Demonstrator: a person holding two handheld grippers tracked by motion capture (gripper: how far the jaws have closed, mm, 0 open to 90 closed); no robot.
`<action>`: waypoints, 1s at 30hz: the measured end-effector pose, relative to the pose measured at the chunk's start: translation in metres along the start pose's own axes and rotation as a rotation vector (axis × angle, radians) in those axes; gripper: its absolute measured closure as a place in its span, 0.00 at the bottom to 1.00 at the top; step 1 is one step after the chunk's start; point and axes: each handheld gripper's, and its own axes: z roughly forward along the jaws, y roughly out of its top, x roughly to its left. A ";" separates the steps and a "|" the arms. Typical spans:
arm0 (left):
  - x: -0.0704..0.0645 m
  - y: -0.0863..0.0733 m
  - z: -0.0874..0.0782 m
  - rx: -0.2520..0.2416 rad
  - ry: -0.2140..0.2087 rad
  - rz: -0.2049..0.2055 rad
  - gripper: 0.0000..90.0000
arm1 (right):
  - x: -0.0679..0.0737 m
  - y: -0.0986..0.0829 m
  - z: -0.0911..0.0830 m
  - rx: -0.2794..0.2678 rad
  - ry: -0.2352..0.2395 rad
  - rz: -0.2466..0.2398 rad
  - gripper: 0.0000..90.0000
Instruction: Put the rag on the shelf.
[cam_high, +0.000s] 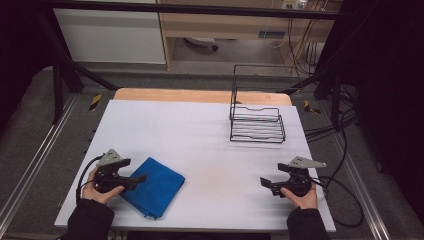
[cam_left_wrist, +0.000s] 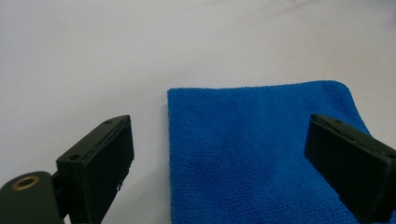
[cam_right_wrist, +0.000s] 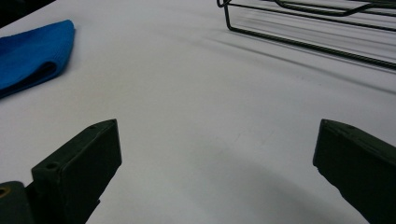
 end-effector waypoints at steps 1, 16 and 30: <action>0.000 0.000 0.000 -0.001 -0.001 0.001 0.09 | 0.000 0.000 0.000 0.001 -0.002 0.001 0.02; 0.001 -0.003 -0.001 0.001 0.002 -0.003 0.09 | 0.018 0.008 0.016 0.024 0.010 -0.017 0.02; 0.003 -0.003 -0.001 0.000 0.008 -0.005 0.09 | 0.050 0.023 0.048 0.049 0.065 -0.073 0.02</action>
